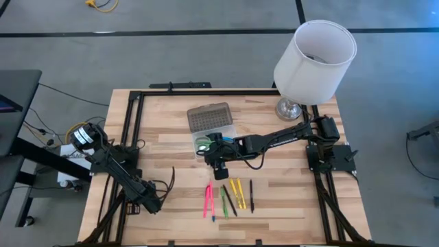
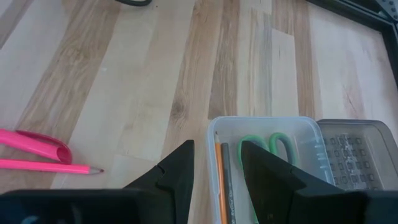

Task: Pick & place school supplies into a supply box
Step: Put the yellow pencil into the transparent supply box

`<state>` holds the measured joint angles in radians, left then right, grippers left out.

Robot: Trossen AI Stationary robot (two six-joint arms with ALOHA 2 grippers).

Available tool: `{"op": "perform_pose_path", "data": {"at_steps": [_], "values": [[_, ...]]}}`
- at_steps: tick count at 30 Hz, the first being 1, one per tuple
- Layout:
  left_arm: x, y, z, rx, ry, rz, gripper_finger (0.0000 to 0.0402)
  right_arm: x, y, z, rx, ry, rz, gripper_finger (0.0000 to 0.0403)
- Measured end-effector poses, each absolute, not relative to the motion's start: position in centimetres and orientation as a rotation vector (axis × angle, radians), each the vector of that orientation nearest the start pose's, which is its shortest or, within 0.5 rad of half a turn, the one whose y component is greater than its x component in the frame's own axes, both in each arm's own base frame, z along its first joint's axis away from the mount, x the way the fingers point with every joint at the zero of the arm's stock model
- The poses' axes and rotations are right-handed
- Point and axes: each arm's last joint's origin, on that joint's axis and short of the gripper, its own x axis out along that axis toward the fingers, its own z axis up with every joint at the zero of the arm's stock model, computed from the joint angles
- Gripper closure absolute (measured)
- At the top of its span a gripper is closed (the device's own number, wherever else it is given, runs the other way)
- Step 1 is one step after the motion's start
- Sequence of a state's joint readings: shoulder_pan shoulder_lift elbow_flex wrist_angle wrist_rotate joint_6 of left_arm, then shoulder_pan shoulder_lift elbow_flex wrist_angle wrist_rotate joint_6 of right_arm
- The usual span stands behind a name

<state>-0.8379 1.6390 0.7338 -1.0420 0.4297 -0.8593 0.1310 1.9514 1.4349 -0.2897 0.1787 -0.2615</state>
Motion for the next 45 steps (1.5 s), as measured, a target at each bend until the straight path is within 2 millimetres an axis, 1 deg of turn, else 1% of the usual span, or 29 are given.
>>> {"op": "perform_pose_path", "data": {"at_steps": [6, 12, 15, 19, 21, 25, 27, 32, 40, 45], "values": [[12.5, -16.0, 12.3, -0.07, 2.118, 0.075, 0.031, 42.4, 5.1, 21.0, -0.371, 0.8, 0.06, 0.0276], [12.2, -15.9, 11.5, -0.104, 2.099, 0.037, 0.031, 42.4, 5.1, 21.0, -0.371, 0.8, 0.06, 0.0276], [12.3, -16.1, 11.5, -0.095, 2.083, 0.023, 0.031, 42.4, 5.1, 21.0, -0.371, 0.8, 0.06, 0.0276], [13.3, -16.7, 12.0, -0.031, 2.002, -0.056, 0.031, 42.5, 5.1, 21.1, -0.371, 0.796, 0.059, 0.0276], [14.2, -17.3, 12.6, 0.004, 1.92, -0.102, 0.031, 42.5, 5.1, 21.1, -0.37, 0.79, 0.058, 0.0276], [15.3, -17.8, 13.4, 0.068, 1.816, -0.115, 0.0311, 42.5, 5.1, 21.1, -0.37, 0.787, 0.058, 0.0276], [15.6, -18.1, 13.9, 0.076, 1.797, -0.118, 0.0311, 42.5, 5.1, 21.1, -0.371, 0.787, 0.058, 0.0276], [14.8, -17.3, 14.1, 0.081, 1.909, -0.033, 0.0311, 42.5, 5.1, 21.1, -0.371, 0.79, 0.058, 0.0276], [13.4, -16.4, 13.0, 0.008, 2.036, 0.032, 0.0311, 42.5, 5.1, 21.1, -0.371, 0.792, 0.059, 0.0276], [12.5, -16.1, 12.5, -0.034, 2.105, 0.067, 0.0311, 42.5, 5.1, 21.1, -0.371, 0.792, 0.059, 0.0276]]}}
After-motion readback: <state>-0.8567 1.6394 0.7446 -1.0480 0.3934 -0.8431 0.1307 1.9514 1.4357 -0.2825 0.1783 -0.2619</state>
